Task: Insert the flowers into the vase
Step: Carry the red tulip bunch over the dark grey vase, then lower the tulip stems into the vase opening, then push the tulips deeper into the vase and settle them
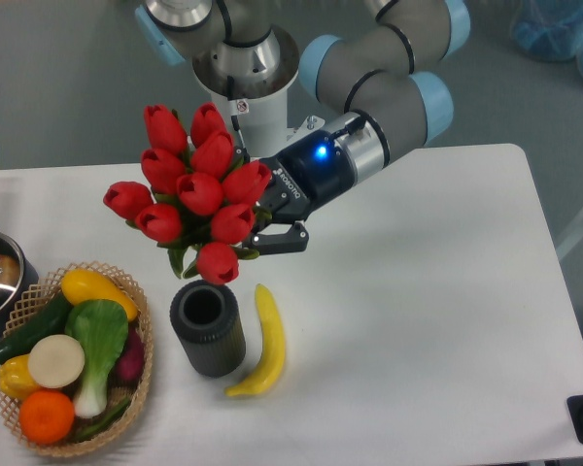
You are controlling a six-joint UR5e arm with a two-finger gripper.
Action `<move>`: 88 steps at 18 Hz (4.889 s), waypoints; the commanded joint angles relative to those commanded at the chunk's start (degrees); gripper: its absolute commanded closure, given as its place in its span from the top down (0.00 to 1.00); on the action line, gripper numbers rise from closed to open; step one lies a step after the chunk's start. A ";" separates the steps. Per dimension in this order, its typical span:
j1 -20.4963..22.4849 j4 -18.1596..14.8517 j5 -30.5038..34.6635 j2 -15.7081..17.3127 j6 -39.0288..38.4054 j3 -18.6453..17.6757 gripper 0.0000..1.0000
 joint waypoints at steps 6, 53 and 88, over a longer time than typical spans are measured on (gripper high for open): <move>-0.35 0.00 0.00 -0.70 0.00 0.17 0.34; -0.62 0.62 0.26 -5.89 6.59 -6.68 0.35; -0.88 1.14 0.44 -10.28 12.30 -7.12 0.37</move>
